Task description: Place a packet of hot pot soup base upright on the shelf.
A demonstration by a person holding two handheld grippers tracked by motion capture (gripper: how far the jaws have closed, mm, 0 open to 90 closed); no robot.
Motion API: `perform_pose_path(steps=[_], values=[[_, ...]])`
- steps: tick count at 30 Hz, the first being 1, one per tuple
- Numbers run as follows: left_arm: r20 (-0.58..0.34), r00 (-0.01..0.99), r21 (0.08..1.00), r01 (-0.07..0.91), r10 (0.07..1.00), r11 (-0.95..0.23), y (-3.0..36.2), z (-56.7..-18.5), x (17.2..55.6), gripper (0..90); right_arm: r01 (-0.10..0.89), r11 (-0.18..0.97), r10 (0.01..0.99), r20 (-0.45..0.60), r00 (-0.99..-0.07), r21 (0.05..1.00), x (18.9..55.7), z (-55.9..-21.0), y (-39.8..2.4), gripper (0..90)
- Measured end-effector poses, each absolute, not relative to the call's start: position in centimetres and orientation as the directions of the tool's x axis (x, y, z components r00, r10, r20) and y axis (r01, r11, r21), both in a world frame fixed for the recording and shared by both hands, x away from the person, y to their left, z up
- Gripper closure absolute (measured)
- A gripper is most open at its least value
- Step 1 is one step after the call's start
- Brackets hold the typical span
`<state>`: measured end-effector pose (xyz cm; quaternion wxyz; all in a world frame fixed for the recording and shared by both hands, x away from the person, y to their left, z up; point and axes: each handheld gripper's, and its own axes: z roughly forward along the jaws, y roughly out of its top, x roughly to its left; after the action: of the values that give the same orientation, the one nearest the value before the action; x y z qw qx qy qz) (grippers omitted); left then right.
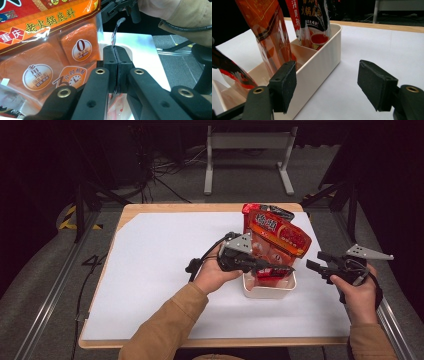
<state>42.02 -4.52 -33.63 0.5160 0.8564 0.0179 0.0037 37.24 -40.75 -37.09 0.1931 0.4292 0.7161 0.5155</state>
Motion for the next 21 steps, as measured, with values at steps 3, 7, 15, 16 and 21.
perform_pose_path(steps=[3, 7, 15, 16, 21], values=[[-0.005, 0.999, 0.88, 0.025, 0.043, -0.474, -4.42, -33.78, 42.14, 88.8, 0.416, 0.1, 0.813, 0.167, -0.558, 0.904, 37.24, -37.1, -40.72, 31.5], [-0.011, 0.998, 0.876, 0.038, 0.057, -0.481, -4.28, -33.95, 42.3, 87.9, 0.418, 0.101, 0.813, 0.168, -0.558, 0.903, 37.27, -37.12, -40.67, 31.5], [-0.028, 0.996, 0.884, 0.062, 0.08, -0.463, -4.12, -34.05, 42.39, 74.2, 0.42, 0.099, 0.81, 0.172, -0.56, 0.902, 37.37, -37.17, -40.58, 31.3], [-0.034, 0.996, 0.886, 0.067, 0.081, -0.459, -4.07, -34.01, 42.34, 71.3, 0.421, 0.098, 0.81, 0.173, -0.56, 0.902, 37.39, -37.17, -40.58, 31.2], [-0.084, 0.994, 0.894, 0.107, 0.072, -0.435, -3.78, -33.73, 42.11, 57.8, 0.419, 0.101, 0.809, 0.17, -0.563, 0.902, 37.55, -37.19, -40.5, 30.8]])
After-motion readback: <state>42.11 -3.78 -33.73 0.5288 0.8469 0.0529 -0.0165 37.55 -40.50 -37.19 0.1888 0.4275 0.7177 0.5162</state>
